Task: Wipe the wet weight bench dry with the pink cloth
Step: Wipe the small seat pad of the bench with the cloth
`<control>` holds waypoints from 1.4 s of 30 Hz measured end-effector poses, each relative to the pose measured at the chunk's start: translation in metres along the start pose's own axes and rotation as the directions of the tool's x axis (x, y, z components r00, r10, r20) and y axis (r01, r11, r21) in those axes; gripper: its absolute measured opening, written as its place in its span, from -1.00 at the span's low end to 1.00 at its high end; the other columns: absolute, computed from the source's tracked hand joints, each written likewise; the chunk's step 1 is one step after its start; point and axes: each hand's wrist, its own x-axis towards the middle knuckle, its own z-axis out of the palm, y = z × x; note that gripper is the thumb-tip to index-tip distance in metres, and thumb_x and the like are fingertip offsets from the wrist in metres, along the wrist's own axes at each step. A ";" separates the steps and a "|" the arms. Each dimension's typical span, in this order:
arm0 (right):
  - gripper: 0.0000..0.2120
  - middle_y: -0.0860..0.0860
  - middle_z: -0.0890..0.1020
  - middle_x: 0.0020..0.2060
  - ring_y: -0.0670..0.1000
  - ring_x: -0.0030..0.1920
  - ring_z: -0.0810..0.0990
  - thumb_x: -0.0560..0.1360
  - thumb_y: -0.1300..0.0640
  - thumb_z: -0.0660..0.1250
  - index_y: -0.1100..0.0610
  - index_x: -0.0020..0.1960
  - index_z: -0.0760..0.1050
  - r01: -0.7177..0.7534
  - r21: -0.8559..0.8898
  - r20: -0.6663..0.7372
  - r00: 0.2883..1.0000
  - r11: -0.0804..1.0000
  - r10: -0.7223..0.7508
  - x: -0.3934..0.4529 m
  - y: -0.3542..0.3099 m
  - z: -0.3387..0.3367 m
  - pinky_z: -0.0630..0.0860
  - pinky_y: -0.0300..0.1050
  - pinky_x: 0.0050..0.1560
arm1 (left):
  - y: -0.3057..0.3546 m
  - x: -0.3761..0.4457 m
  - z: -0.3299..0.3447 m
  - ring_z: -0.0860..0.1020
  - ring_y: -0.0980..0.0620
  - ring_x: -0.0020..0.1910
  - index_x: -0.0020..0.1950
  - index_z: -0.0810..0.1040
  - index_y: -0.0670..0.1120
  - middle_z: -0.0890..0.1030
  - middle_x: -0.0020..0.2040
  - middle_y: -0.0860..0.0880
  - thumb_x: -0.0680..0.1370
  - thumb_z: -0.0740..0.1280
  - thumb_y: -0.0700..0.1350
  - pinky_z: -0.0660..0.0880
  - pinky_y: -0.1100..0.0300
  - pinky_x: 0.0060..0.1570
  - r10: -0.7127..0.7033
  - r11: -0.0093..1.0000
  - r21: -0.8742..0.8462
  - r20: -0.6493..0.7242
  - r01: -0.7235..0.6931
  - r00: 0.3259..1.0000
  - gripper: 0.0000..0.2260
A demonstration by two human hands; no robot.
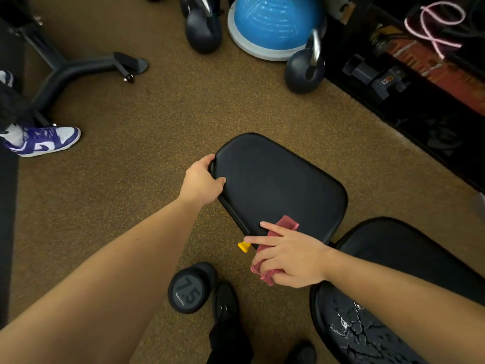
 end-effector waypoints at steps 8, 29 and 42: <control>-0.79 -0.17 0.64 0.07 -0.05 0.35 0.47 0.55 0.12 0.22 -0.06 0.01 0.62 -0.094 0.088 -0.183 0.977 0.992 0.109 -0.072 0.008 -0.011 0.25 0.11 0.47 | -0.007 -0.014 0.013 0.32 -0.09 0.49 0.58 0.26 -0.04 0.31 0.52 -0.08 0.56 0.43 -0.12 0.27 0.04 0.47 0.044 0.997 0.060 -0.053 -0.041 0.998 -0.37; -0.46 -0.11 -0.12 0.63 0.03 0.62 -0.26 0.66 -0.08 -0.12 -0.14 0.64 -0.08 -0.578 0.072 -0.225 0.784 0.813 0.578 -0.093 0.003 0.052 -0.21 0.09 0.57 | -0.016 -0.052 0.041 0.10 -0.07 0.60 0.56 0.30 0.04 0.05 0.63 -0.04 0.56 0.43 -0.05 0.15 0.02 0.54 0.196 0.937 0.275 0.100 -0.216 0.976 -0.41; -0.69 -0.27 0.59 0.18 -0.31 0.21 0.53 0.69 0.14 0.16 -0.10 0.36 0.49 -0.223 0.830 -0.400 0.402 0.512 0.824 0.002 -0.052 0.001 0.40 -0.40 0.26 | -0.016 -0.047 0.018 0.25 -0.06 0.54 0.53 0.36 -0.07 0.26 0.56 -0.10 0.60 0.34 -0.22 0.14 0.21 0.44 0.237 0.940 0.259 -0.019 -0.224 0.971 -0.51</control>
